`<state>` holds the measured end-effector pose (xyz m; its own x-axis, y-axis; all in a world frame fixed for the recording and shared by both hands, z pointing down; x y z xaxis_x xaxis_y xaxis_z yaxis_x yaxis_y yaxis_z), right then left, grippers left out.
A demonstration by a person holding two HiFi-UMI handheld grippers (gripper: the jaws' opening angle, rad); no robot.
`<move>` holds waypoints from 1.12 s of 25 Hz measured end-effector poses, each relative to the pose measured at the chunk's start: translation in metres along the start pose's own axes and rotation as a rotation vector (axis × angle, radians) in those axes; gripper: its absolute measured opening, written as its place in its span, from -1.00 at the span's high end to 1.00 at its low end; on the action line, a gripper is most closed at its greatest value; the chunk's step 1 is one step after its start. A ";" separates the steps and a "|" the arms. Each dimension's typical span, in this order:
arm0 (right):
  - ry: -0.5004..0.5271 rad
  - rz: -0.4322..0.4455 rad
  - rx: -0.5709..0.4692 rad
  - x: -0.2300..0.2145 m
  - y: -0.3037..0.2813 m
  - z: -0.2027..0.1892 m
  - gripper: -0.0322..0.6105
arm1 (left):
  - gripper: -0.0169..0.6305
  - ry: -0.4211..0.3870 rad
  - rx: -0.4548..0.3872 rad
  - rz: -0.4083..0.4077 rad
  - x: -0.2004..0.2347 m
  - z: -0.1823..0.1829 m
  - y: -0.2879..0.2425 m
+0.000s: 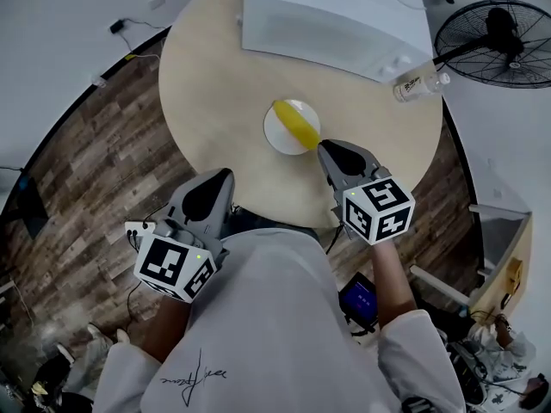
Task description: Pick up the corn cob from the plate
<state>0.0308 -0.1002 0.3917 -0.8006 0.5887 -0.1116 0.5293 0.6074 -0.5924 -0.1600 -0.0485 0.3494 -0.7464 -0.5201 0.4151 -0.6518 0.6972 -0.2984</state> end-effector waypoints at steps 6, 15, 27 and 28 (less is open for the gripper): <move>0.003 0.009 0.024 -0.004 -0.014 -0.003 0.79 | 0.96 0.013 0.012 0.007 0.004 -0.002 0.000; 0.013 0.025 0.064 -0.011 -0.032 -0.004 0.73 | 0.96 0.025 0.016 0.022 0.008 -0.001 -0.001; 0.019 0.054 0.149 -0.025 -0.056 -0.023 0.62 | 0.96 0.041 0.035 0.044 0.013 -0.007 -0.006; 0.020 0.058 0.157 -0.026 -0.059 -0.024 0.60 | 0.96 0.042 0.036 0.046 0.013 -0.007 -0.007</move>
<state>0.0270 -0.1383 0.4484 -0.7634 0.6319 -0.1340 0.5228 0.4825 -0.7028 -0.1644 -0.0567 0.3629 -0.7700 -0.4660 0.4357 -0.6217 0.7013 -0.3487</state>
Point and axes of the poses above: the fingertips, and each gripper's own axes: y backward along the fingers, x to its left, z out of its top, the point moved 3 cm from there along y, backward along the fingers, and after that the axes turned 4 degrees about y, right-handed, at the moved point
